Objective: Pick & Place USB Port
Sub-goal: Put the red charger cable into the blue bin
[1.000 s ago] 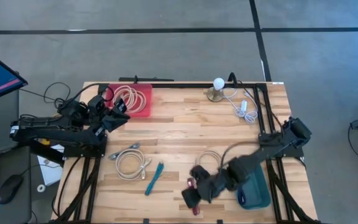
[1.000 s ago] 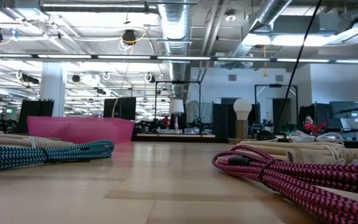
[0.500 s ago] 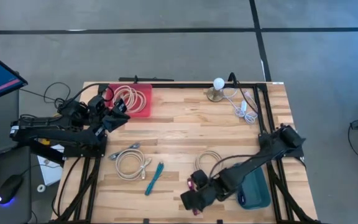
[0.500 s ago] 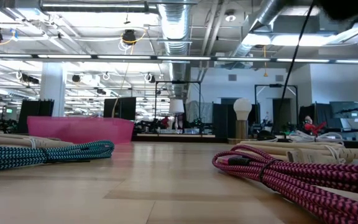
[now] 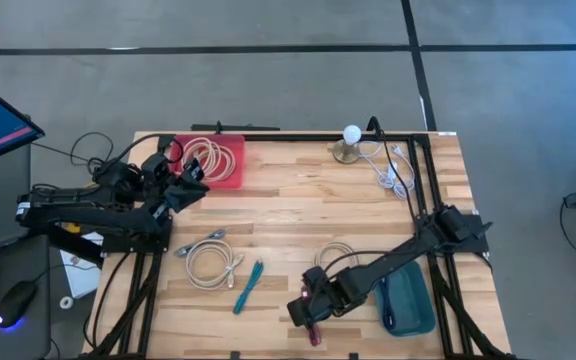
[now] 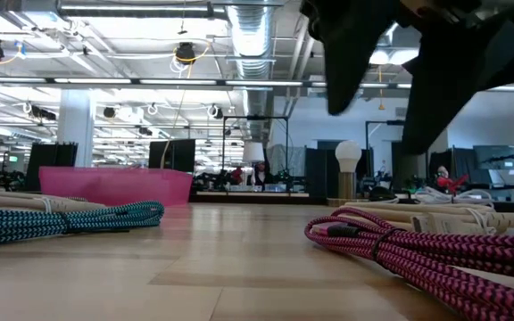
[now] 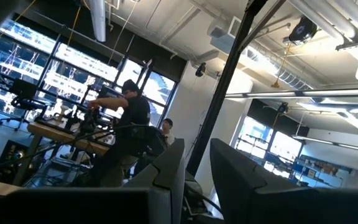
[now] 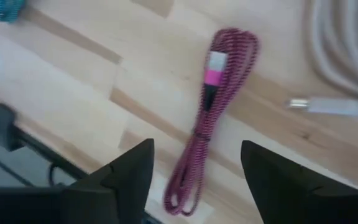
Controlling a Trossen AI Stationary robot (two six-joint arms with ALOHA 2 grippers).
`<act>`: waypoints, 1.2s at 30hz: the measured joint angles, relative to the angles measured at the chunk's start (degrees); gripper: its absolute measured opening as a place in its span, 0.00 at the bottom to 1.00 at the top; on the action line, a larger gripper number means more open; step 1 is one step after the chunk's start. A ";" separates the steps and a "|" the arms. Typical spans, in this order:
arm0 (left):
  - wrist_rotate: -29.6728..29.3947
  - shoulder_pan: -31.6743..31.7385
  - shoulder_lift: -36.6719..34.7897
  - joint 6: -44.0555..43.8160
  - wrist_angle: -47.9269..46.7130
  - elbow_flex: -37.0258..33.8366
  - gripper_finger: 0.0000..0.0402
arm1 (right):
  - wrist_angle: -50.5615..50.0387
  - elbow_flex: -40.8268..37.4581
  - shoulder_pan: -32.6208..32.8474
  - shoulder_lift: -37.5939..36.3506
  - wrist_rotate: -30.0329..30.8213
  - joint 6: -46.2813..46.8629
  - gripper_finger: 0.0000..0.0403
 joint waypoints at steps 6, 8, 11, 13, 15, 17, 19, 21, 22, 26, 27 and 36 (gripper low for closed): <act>0.00 0.00 0.00 0.01 0.00 0.00 0.19 | -1.82 0.00 -0.62 0.00 0.02 -0.20 0.53; 0.00 0.00 0.00 0.01 0.00 0.00 0.19 | -1.75 0.00 -0.80 0.00 0.02 -0.35 0.52; 0.00 0.00 0.00 0.01 0.00 0.00 0.19 | -1.75 0.00 -0.92 0.02 0.02 -0.36 0.50; 0.00 0.00 0.01 0.01 0.00 0.00 0.19 | -1.73 0.00 -0.91 0.02 0.02 -0.37 0.49; 0.00 -0.02 0.00 0.01 0.00 0.00 0.19 | -1.75 0.00 -0.89 0.02 0.06 -0.38 0.48; 0.00 -0.02 0.01 0.01 -0.02 0.00 0.19 | -1.73 0.00 -0.85 0.02 1.18 -0.53 0.48; 0.00 -0.02 0.00 0.00 -0.02 0.00 0.19 | -1.71 0.00 -0.81 0.02 2.42 -0.59 0.48; 0.00 -0.02 0.00 0.01 -0.02 0.00 0.19 | -1.71 0.00 -0.81 0.02 2.57 -0.83 0.47; 0.00 -0.02 0.00 0.01 -0.02 0.00 0.19 | -1.71 0.00 -0.81 0.02 2.60 -0.95 0.47; 0.00 0.00 0.01 0.01 -0.34 0.00 0.19 | -1.69 0.00 -0.79 0.02 2.60 -0.96 0.47; 0.00 -0.01 0.01 0.01 -0.43 0.00 0.19 | -1.67 0.00 -0.79 0.02 2.58 -0.98 0.47; 0.01 0.00 0.01 0.00 -1.19 0.00 0.19 | 7.23 -0.09 -0.30 6.90 -0.45 -1.86 0.45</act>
